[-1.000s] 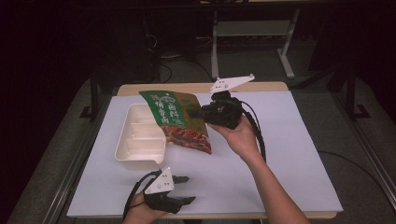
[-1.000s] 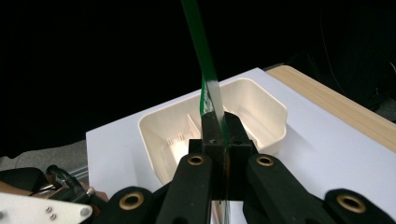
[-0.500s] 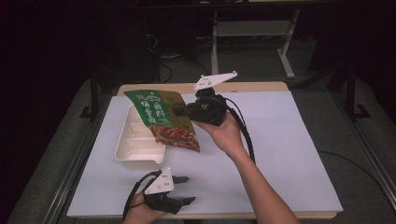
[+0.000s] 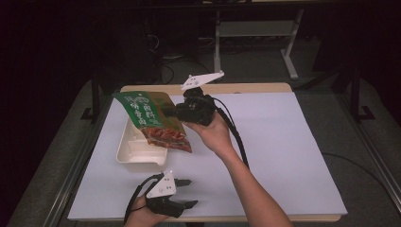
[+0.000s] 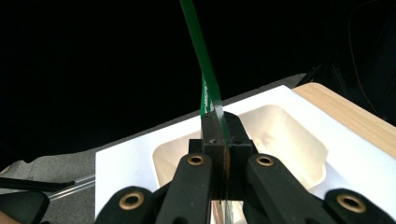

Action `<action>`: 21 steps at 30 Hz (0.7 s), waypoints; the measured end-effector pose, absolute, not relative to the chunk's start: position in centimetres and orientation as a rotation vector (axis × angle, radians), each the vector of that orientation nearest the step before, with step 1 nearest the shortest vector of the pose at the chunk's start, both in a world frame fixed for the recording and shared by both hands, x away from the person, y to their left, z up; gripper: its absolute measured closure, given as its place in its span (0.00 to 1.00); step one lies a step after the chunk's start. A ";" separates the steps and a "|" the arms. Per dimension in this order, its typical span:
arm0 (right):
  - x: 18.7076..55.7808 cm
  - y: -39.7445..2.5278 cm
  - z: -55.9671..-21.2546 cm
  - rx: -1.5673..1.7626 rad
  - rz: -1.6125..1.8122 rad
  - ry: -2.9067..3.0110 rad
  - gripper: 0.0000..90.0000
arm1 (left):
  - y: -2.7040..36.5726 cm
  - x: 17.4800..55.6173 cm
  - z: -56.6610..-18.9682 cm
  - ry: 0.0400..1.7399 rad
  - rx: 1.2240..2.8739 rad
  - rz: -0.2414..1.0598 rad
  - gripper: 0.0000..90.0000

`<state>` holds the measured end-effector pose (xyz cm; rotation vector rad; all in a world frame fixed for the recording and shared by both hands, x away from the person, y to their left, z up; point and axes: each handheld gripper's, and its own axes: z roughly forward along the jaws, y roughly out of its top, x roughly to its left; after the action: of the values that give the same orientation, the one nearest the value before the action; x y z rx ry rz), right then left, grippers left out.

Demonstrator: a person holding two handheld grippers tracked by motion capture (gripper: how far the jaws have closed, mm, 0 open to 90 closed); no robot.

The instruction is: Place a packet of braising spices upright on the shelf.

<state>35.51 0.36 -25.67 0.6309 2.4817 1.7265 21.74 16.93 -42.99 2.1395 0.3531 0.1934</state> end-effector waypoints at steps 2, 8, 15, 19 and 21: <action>35.5 0.5 -25.7 0.627 1.731 2.483 1.00 | 16.9 21.7 -43.0 0.350 2.140 0.194 0.38; 35.7 2.3 -26.0 0.602 1.741 2.499 1.00 | 16.9 21.7 -43.0 0.350 2.138 0.192 0.37; 35.9 4.4 -27.0 0.591 1.771 2.501 1.00 | 17.0 21.7 -43.0 0.350 2.138 0.195 0.37; 36.0 5.2 -27.3 0.588 1.774 2.510 1.00 | 17.0 21.7 -42.9 0.351 2.134 0.193 0.37; 36.1 5.6 -27.5 0.593 1.781 2.518 1.00 | 17.1 21.7 -42.9 0.348 2.135 0.192 0.37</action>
<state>36.13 5.63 -27.53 0.5931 2.5176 1.7812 21.68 17.06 -42.93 2.1346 0.3478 0.1915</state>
